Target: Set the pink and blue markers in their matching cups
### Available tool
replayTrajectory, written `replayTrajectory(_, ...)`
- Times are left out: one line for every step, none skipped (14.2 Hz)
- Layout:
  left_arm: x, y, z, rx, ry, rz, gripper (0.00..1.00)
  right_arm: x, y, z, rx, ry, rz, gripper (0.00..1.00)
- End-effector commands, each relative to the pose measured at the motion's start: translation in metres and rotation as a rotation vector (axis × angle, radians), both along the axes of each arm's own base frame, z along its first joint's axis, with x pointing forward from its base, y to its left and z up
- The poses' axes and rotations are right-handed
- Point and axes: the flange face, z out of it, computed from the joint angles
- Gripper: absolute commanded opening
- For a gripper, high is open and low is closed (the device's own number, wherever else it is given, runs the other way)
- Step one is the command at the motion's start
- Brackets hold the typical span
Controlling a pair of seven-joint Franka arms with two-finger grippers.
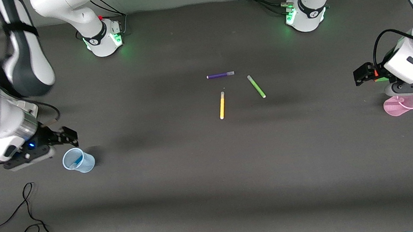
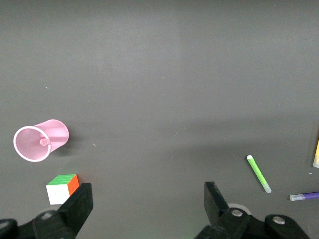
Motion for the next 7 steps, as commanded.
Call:
replayTrajectory(-0.011,0.006,0.003,0.020,-0.004,0.033,1.00,-0.006,0.007,0.065,0.025,0.069,-0.022,1.00)
replayTrajectory(-0.011,0.009,0.004,0.019,-0.005,0.028,1.00,-0.012,0.008,0.083,0.019,0.102,-0.032,1.00)
replayTrajectory(-0.010,0.011,0.005,0.019,-0.008,0.030,1.00,-0.021,0.009,0.099,0.017,0.113,-0.034,1.00)
replayTrajectory(-0.009,0.012,0.006,0.018,-0.009,0.030,1.00,-0.030,0.015,0.112,-0.011,0.099,-0.015,1.00)
replayTrajectory(-0.009,0.012,0.006,0.018,-0.009,0.028,1.00,-0.042,0.013,0.127,-0.033,0.088,-0.017,1.00)
replayTrajectory(-0.008,0.012,0.005,0.018,-0.008,0.028,1.00,-0.053,0.008,0.137,-0.023,0.101,-0.046,1.00)
replayTrajectory(-0.008,0.012,0.005,0.018,-0.008,0.028,1.00,-0.062,0.005,0.148,-0.013,0.101,-0.061,1.00)
